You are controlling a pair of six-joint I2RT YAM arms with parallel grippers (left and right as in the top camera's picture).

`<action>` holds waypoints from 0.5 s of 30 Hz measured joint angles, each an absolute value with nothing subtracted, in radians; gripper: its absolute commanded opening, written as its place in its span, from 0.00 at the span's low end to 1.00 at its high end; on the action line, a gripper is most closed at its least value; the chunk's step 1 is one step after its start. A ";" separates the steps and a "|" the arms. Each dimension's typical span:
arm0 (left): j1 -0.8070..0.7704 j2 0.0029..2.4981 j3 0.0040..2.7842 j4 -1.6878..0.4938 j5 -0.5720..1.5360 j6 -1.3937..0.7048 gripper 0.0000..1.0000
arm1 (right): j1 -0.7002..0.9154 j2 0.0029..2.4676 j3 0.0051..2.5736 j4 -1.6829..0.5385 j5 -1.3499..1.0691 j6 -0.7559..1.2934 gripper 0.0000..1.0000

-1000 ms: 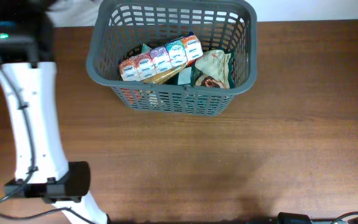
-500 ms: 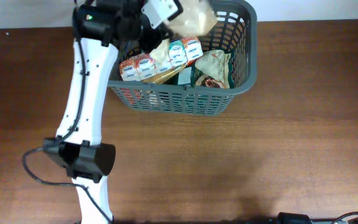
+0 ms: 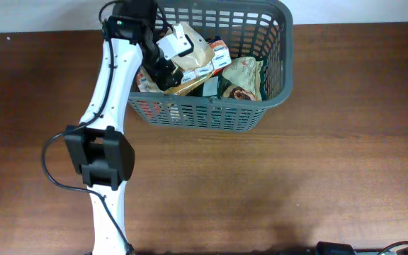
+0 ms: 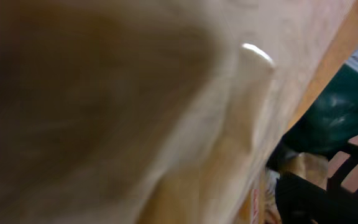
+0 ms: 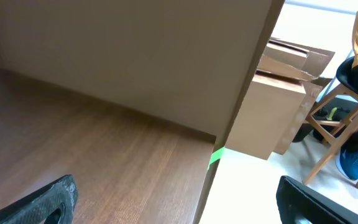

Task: Pack container
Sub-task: 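Open the left gripper over the basket to drop the beige bag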

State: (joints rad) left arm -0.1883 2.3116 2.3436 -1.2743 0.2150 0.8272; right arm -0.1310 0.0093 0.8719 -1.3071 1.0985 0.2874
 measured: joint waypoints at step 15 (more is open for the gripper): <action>-0.190 2.177 2.403 -1.251 0.215 0.789 0.99 | -0.131 0.009 0.871 -1.277 1.038 0.288 0.99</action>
State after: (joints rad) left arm -0.1902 2.1765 2.4035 -1.2514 0.2150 0.7887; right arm -0.1310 0.0093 0.8711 -1.2774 1.0378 0.2878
